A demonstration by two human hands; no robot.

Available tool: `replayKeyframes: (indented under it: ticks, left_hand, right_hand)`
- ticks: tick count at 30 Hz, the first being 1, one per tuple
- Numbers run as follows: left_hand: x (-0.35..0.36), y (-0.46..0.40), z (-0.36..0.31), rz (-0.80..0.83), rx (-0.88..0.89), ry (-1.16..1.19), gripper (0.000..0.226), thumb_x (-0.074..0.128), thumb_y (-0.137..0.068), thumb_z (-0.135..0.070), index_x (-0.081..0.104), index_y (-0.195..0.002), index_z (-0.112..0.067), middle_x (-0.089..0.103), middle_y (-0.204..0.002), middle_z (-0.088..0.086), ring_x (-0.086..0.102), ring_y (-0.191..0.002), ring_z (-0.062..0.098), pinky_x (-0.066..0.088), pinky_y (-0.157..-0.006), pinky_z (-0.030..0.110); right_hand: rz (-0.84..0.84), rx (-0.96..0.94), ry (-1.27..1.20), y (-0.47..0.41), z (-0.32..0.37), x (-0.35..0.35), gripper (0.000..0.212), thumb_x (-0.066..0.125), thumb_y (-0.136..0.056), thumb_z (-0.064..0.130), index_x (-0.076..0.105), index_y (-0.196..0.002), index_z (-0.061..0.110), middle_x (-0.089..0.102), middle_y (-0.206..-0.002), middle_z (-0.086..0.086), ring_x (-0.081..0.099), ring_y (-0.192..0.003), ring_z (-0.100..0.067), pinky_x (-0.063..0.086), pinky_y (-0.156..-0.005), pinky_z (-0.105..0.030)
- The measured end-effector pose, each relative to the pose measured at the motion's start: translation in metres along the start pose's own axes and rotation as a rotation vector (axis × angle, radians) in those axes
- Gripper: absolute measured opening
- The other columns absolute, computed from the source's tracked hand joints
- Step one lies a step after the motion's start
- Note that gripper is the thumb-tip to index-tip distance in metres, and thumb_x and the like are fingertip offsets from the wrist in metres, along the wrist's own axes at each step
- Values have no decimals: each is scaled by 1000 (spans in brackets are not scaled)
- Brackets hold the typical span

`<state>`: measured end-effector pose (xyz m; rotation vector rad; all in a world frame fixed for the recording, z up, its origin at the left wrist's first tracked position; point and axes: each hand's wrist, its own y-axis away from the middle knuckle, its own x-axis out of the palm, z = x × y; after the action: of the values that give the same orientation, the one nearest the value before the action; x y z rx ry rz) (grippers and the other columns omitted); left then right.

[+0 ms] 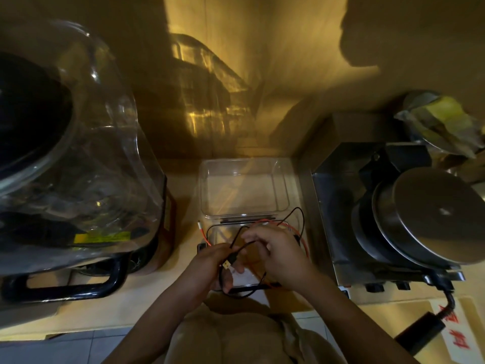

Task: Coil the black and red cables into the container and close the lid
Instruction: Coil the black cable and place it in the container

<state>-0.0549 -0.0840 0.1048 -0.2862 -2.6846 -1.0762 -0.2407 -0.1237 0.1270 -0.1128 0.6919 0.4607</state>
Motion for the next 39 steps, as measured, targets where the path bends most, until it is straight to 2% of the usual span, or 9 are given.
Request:
replayKeyframes:
  ticks: [6, 10, 15, 20, 23, 25, 27, 31, 39]
  left_hand:
    - [8, 2, -5, -45, -19, 109, 41, 37, -103, -28, 61, -76, -9, 23, -55, 1, 16, -46, 14, 10, -51, 31]
    - [11, 3, -5, -57, -3, 39, 44, 35, -104, -42, 49, -77, -10, 24, -50, -1, 17, -44, 13, 11, -48, 27]
    - [9, 5, -4, -7, 16, 120, 47, 37, -103, -42, 47, -63, -19, 23, -54, -1, 17, -46, 12, 14, -45, 24]
    - [6, 5, -7, 86, 24, 229, 45, 43, -93, -51, 45, -57, -23, 23, -50, -4, 14, -42, 11, 14, -40, 22]
    - [2, 6, -9, 155, 5, 288, 44, 49, -88, -54, 41, -57, -23, 20, -50, -5, 14, -41, 10, 12, -40, 23]
    - [0, 5, -7, 188, -12, 334, 46, 51, -88, -53, 40, -57, -22, 21, -50, -5, 16, -39, 9, 13, -39, 23]
    - [-3, 5, -6, 224, -9, 364, 48, 51, -93, -53, 40, -60, -20, 22, -50, -6, 18, -39, 8, 15, -39, 22]
    - [-7, 6, -9, 266, 24, 459, 40, 52, -95, -47, 50, -68, -17, 25, -52, -6, 22, -40, 7, 18, -42, 23]
    - [-10, 8, -23, 299, 62, 516, 34, 41, -101, -24, 66, -109, -3, 41, -58, 0, 40, -47, 11, 40, -47, 24]
  right_hand:
    - [2, -28, -11, -4, 7, 0, 30, 54, -88, -2, 74, -105, 14, 73, -101, 1, 63, -100, -9, 49, -86, -22]
    - [57, -41, -20, -7, 10, 1, 29, 57, -85, -2, 74, -101, 15, 73, -97, 1, 63, -98, -12, 50, -86, -31]
    - [21, -11, 12, -10, 11, 4, 38, 56, -85, -5, 71, -112, 17, 70, -109, 3, 53, -106, -1, 37, -92, -10]
    - [29, 12, -9, -14, 5, 5, 49, 62, -88, 28, 55, -137, 29, 50, -137, 19, 34, -129, 16, 23, -107, -5]
    - [55, 73, -59, -13, 2, 5, 36, 57, -88, 41, 59, -124, 38, 59, -121, 22, 50, -119, 8, 41, -103, -18]
    - [49, 130, -79, -13, 2, 2, 12, 56, -86, 47, 60, -95, 42, 66, -94, 17, 61, -94, -3, 52, -86, -30]
    - [21, 147, -90, -13, 2, 0, 13, 56, -84, 51, 54, -79, 39, 62, -82, 6, 59, -77, -8, 50, -73, -29]
    - [66, 166, -238, -10, 3, -6, 21, 65, -88, 38, 58, -78, 21, 58, -67, -9, 55, -63, -25, 49, -62, -41]
    - [54, 189, -391, -5, 3, -17, 18, 59, -98, 12, 61, -80, 13, 52, -60, -2, 47, -54, -11, 40, -55, -28]
